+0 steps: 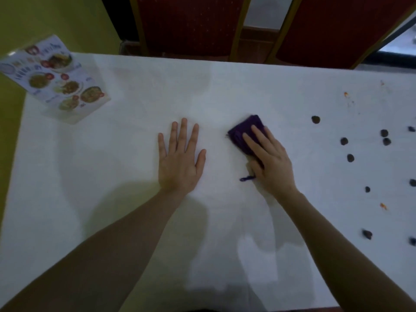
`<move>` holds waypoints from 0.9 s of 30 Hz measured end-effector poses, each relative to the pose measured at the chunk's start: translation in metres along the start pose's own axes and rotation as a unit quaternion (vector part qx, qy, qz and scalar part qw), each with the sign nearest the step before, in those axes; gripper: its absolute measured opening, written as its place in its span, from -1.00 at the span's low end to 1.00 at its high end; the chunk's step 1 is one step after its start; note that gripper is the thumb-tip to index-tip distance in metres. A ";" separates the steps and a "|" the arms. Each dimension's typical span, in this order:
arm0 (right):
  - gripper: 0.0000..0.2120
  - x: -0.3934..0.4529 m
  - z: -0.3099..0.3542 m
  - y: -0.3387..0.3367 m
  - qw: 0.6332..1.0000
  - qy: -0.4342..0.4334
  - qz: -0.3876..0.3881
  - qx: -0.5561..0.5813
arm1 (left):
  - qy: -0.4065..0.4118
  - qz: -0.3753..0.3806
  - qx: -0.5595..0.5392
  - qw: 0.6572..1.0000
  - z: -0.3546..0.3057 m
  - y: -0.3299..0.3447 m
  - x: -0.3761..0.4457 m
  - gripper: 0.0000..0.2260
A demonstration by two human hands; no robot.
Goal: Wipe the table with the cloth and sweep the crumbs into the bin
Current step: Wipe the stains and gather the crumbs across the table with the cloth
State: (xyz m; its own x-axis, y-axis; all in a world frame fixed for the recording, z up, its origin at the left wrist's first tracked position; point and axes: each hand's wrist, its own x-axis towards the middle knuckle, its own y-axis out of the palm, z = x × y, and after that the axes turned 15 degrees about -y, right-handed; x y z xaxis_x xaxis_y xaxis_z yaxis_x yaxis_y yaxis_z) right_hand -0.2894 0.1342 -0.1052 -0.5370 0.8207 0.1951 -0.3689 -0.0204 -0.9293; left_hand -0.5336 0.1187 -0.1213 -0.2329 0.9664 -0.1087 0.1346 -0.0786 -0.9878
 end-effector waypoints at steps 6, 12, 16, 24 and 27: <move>-0.46 0.033 -0.028 -0.012 0.971 0.225 -0.081 -0.010 | -0.001 0.005 0.002 1.000 0.002 0.001 0.002 -0.43; -0.49 0.047 0.024 0.012 0.977 0.198 -0.079 0.003 | 0.005 0.009 0.010 1.000 0.006 0.002 0.001 -0.43; -0.46 -0.019 0.075 0.018 0.990 0.132 -0.054 0.014 | 0.005 0.039 0.002 0.999 0.008 -0.001 0.002 -0.42; -0.43 -0.168 0.104 -0.004 0.992 0.118 -0.049 -0.004 | 0.064 0.051 -0.041 0.996 -0.040 -0.007 -0.032 -0.43; -0.39 -0.222 0.084 -0.020 0.990 0.131 -0.054 -0.025 | 0.100 0.057 -0.055 0.992 -0.089 0.001 -0.067 -0.43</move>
State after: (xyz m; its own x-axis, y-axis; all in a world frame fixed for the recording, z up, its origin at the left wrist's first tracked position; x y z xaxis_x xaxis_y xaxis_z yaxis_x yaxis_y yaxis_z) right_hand -0.2265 -0.0956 -0.1035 -0.2788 0.9367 0.2117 -0.3716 0.0980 -0.9232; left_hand -0.4318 0.0759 -0.1051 -0.0160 0.9827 -0.1843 0.2552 -0.1742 -0.9511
